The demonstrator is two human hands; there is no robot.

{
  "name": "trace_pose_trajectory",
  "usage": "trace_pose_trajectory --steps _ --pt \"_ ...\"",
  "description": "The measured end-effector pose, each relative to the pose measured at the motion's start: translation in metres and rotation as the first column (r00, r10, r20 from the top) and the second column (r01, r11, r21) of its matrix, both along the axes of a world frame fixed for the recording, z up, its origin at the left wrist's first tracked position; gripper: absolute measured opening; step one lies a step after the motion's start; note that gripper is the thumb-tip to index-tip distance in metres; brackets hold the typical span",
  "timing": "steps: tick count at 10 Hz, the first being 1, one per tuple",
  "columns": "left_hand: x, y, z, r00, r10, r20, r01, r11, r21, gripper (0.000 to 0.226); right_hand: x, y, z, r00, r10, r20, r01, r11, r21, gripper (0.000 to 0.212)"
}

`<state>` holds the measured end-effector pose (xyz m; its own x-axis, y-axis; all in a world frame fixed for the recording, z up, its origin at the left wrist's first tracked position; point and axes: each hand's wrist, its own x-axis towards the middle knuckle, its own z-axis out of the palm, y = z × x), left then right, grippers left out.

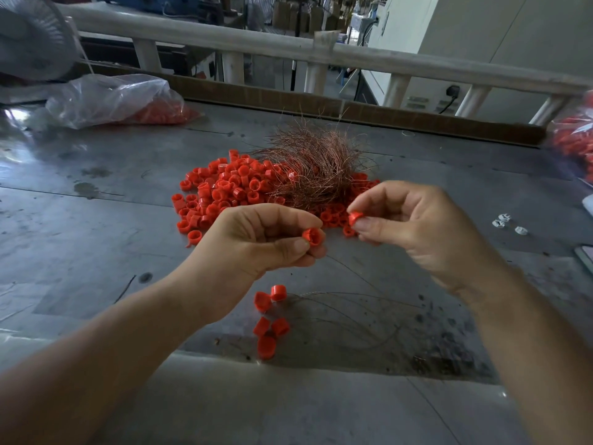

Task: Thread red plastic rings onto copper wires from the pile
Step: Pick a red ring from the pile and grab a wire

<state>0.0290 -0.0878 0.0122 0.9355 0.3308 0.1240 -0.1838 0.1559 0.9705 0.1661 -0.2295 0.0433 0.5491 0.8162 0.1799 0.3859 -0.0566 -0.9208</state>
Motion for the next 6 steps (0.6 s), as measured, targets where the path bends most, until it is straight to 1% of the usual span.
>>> trace_pose_trajectory --steps 1,2,4,5,6 --pt "0.0003 0.0000 0.0006 1.000 0.014 -0.012 -0.014 1.000 0.010 0.025 -0.0111 0.0032 -0.0007 0.995 0.063 -0.072 -0.061 0.997 0.036 0.017" --pt "0.0001 0.0004 0.0011 1.000 0.016 -0.014 -0.016 1.000 0.022 0.025 -0.0138 0.0042 -0.0026 0.989 0.080 -0.126 -0.075 0.996 0.045 0.016" --pt "-0.0001 0.0004 0.0008 1.000 0.023 -0.022 -0.022 0.999 0.025 0.026 -0.0132 0.0043 -0.0045 0.993 0.080 -0.084 -0.075 0.995 0.060 0.025" --pt "-0.0004 0.0001 0.0011 0.999 0.025 -0.027 -0.024 0.999 0.025 0.026 -0.0127 0.0042 -0.0059 0.993 0.093 -0.074 -0.089 0.994 0.061 0.024" --pt "-0.0006 -0.0005 0.0017 0.999 0.023 -0.027 -0.022 0.999 0.030 0.026 -0.0140 0.0041 -0.0069 0.991 0.114 -0.073 -0.111 0.993 0.051 0.017"
